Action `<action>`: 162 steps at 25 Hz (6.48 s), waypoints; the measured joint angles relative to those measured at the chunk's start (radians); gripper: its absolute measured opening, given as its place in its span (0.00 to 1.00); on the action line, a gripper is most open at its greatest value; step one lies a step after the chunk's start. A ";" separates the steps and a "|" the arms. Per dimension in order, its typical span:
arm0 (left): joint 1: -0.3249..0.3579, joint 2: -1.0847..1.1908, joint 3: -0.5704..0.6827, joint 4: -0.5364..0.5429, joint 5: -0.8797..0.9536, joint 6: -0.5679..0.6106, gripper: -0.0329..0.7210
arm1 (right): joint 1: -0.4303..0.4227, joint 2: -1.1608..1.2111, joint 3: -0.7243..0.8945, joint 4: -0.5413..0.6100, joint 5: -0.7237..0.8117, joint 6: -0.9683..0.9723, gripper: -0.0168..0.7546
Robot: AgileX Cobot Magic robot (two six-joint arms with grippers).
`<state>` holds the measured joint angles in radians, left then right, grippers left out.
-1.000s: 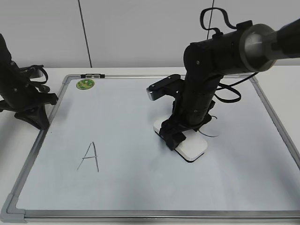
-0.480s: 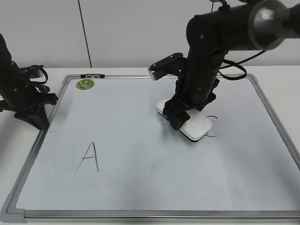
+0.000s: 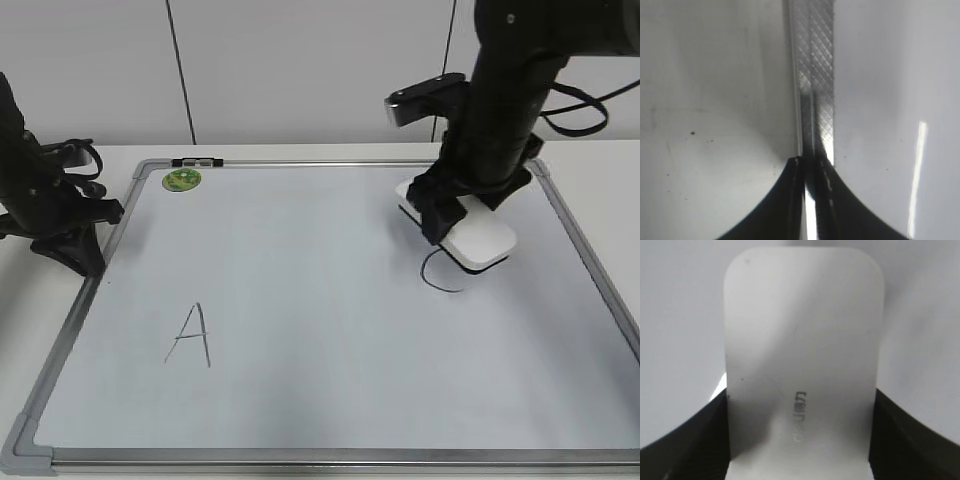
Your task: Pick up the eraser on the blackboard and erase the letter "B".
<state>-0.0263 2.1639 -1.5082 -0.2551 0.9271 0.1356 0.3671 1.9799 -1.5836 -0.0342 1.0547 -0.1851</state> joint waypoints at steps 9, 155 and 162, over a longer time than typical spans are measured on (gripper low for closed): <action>0.000 0.000 0.000 0.000 0.000 0.000 0.08 | -0.257 0.000 0.000 0.096 0.010 0.041 0.71; -0.008 -1.780 0.996 0.138 0.165 -0.036 0.63 | -0.389 -1.679 1.096 0.041 0.083 0.121 0.78; -0.008 -1.780 0.996 0.149 0.165 -0.051 0.63 | -0.389 -1.679 1.096 0.041 0.082 0.121 0.78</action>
<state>-0.0343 0.3843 -0.5117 -0.1066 1.0922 0.0844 -0.0217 0.3004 -0.4877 0.0070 1.1369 -0.0636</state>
